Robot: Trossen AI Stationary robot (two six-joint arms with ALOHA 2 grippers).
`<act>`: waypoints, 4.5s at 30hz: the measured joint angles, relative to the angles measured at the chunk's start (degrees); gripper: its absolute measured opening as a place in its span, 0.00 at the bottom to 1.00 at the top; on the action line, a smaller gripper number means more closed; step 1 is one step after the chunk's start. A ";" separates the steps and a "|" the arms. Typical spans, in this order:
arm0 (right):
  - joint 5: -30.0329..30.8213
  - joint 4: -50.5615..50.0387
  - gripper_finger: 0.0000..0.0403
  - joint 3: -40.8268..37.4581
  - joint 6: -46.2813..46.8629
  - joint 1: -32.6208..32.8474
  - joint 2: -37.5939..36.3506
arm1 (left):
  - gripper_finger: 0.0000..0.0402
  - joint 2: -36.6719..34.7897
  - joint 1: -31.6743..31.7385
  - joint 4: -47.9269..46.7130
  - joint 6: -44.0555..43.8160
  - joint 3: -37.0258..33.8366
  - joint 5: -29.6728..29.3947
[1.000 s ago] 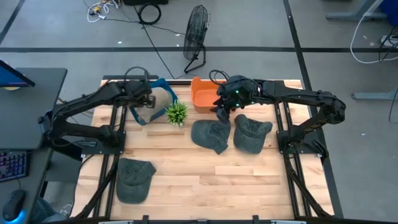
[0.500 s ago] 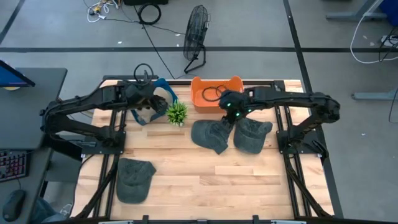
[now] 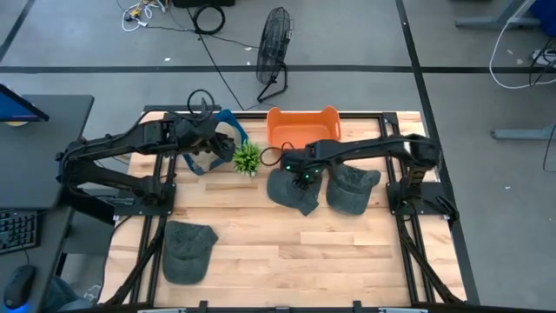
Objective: Pick & Place hat
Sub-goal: Put the middle black cap into the orange bin, then put the top black cap into the orange bin
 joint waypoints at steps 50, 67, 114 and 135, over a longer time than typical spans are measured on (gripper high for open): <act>2.83 -0.29 0.02 5.12 -3.28 0.65 -7.00 | 0.33 -0.02 0.07 -1.36 1.49 -0.02 -0.42; 25.83 0.46 0.01 12.32 -20.36 -14.01 -11.15 | 0.33 -0.02 0.09 -0.09 -0.02 -0.02 -0.42; 6.43 5.83 0.11 12.32 -27.15 -19.52 10.49 | 0.33 0.17 0.07 -0.04 0.07 -0.02 -1.49; 5.25 -7.69 0.44 12.32 -29.59 -15.18 -6.36 | 0.33 0.17 0.08 -0.04 0.03 -0.02 -1.49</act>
